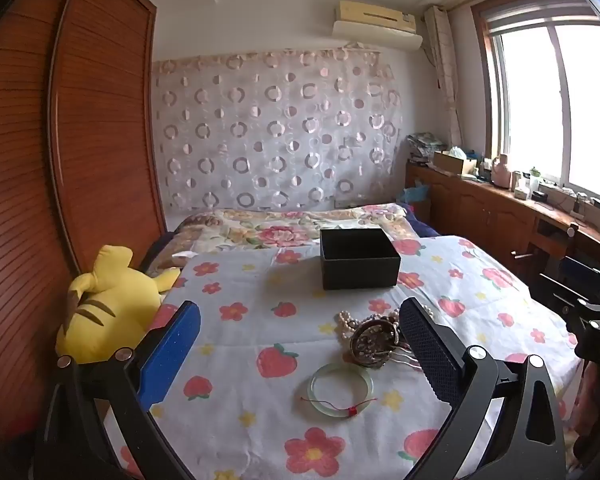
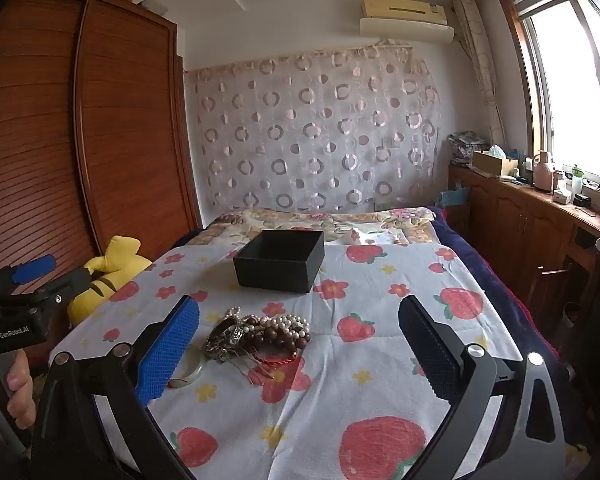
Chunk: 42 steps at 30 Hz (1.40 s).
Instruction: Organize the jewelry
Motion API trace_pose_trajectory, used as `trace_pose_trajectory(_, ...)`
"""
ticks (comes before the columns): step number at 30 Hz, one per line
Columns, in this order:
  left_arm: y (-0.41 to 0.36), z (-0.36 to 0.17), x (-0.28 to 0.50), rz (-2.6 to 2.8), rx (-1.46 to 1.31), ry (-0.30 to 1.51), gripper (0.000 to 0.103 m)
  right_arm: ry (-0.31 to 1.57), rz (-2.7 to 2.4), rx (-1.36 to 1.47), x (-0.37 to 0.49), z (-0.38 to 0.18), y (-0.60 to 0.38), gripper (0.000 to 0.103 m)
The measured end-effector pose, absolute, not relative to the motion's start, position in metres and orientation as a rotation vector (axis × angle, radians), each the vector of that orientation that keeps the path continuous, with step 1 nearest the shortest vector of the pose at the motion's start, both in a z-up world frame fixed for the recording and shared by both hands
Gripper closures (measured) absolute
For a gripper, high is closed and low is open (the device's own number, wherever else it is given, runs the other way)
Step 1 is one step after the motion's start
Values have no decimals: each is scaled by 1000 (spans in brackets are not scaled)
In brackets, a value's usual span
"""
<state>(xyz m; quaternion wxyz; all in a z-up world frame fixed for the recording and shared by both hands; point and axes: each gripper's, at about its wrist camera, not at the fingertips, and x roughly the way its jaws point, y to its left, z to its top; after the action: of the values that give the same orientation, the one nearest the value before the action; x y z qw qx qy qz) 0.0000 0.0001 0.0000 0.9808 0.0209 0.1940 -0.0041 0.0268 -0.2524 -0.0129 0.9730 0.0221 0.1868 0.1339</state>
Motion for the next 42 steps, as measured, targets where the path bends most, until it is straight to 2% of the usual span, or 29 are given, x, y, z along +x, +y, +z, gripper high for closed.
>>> trace_pose_trajectory(42, -5, 1, -2, -9, 37, 371, 6, 375, 270, 45, 26, -13, -252, 2)
